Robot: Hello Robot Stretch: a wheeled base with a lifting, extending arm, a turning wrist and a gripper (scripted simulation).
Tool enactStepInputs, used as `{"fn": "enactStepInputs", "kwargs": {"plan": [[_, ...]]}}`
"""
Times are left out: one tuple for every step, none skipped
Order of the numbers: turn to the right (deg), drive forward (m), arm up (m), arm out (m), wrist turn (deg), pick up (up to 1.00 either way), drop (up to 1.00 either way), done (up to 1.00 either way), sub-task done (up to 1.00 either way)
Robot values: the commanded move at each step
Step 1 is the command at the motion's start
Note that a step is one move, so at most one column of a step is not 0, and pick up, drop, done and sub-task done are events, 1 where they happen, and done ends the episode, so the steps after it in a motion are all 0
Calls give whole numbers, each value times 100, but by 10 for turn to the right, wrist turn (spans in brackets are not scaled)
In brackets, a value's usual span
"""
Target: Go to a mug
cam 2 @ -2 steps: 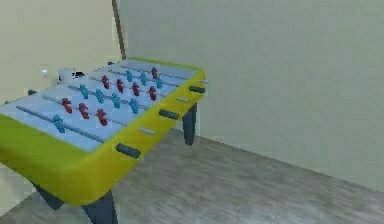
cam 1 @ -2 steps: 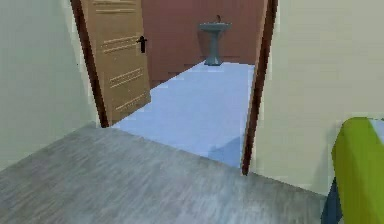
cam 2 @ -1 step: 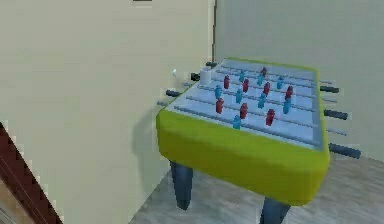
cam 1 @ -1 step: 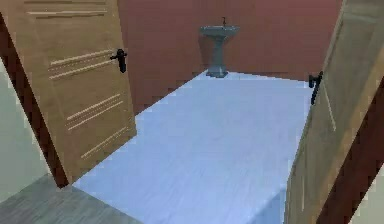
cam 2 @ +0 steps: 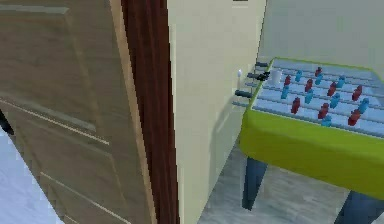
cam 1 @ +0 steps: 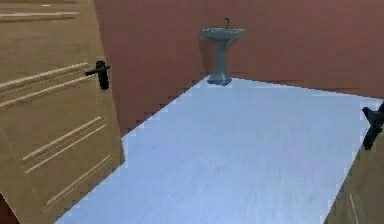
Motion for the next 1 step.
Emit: {"fn": "enactStepInputs", "kwargs": {"plan": [[150, 0, 0, 0, 0, 0, 0, 0, 0]]}}
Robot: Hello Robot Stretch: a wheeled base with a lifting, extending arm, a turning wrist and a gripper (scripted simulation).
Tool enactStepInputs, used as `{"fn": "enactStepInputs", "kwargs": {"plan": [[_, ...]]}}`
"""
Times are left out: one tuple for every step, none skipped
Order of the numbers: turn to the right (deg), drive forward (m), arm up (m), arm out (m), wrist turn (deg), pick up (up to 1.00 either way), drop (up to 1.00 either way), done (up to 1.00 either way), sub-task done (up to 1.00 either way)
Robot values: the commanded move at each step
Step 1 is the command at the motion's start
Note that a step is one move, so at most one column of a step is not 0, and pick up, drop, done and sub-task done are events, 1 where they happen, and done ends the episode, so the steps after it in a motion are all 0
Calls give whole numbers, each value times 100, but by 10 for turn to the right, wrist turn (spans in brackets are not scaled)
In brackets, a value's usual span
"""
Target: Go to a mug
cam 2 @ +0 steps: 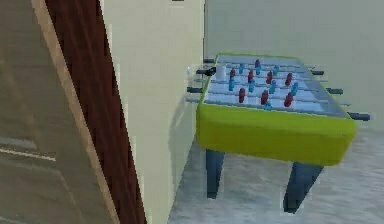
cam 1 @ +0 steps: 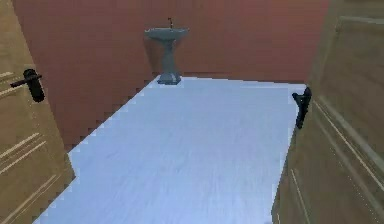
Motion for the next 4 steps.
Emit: {"fn": "enactStepInputs", "kwargs": {"plan": [[0, 80, 0, 0, 0, 0, 0, 0, 0], [120, 0, 0, 0, 0, 0, 0, 0, 0], [0, 65, 0, 0, 0, 0, 0, 0, 0], [450, 0, 0, 0, 0, 0, 0, 0, 0]]}}
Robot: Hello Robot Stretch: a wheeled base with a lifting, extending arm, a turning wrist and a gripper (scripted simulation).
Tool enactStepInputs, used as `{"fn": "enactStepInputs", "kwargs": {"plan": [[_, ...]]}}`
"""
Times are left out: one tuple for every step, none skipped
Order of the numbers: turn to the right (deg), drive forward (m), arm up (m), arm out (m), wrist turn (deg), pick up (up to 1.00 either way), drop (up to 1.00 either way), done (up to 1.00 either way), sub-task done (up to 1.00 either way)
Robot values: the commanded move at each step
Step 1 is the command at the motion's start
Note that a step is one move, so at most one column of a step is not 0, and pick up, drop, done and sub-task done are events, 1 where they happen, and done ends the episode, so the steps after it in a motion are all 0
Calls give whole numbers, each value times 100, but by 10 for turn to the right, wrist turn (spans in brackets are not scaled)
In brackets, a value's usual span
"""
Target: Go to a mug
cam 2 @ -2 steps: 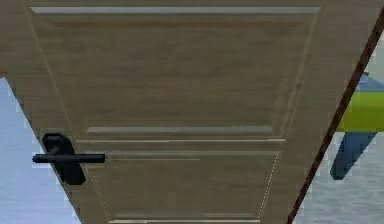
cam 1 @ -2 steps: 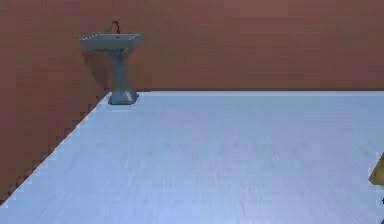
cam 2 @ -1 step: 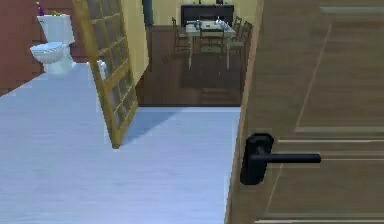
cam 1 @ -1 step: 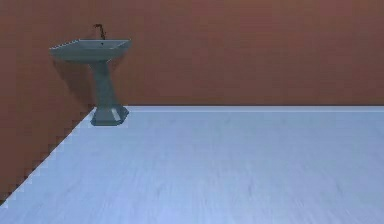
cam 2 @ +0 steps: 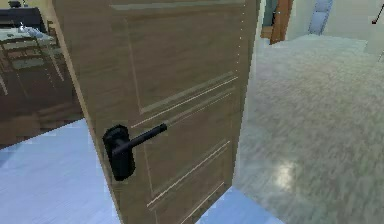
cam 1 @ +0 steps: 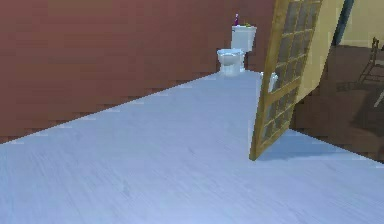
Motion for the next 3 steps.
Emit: {"fn": "enactStepInputs", "kwargs": {"plan": [[240, 0, 0, 0, 0, 0, 0, 0, 0], [0, 85, 0, 0, 0, 0, 0, 0, 0], [450, 0, 0, 0, 0, 0, 0, 0, 0]]}}
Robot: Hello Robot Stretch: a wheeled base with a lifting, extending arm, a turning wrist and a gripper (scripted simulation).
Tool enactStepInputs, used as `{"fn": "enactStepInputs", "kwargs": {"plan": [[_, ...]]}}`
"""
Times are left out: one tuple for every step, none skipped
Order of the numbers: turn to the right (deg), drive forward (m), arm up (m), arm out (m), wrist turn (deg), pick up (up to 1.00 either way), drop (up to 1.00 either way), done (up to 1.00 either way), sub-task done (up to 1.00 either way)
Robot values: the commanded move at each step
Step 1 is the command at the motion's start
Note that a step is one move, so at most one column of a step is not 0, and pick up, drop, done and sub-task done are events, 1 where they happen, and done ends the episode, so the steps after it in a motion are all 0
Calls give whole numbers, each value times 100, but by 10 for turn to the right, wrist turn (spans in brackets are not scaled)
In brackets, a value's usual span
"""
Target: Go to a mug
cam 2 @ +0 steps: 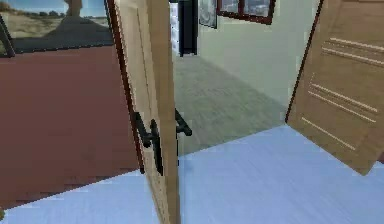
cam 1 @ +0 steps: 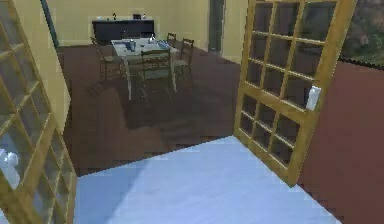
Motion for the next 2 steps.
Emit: {"fn": "enactStepInputs", "kwargs": {"plan": [[0, 100, 0, 0, 0, 0, 0, 0, 0], [0, 100, 0, 0, 0, 0, 0, 0, 0]]}}
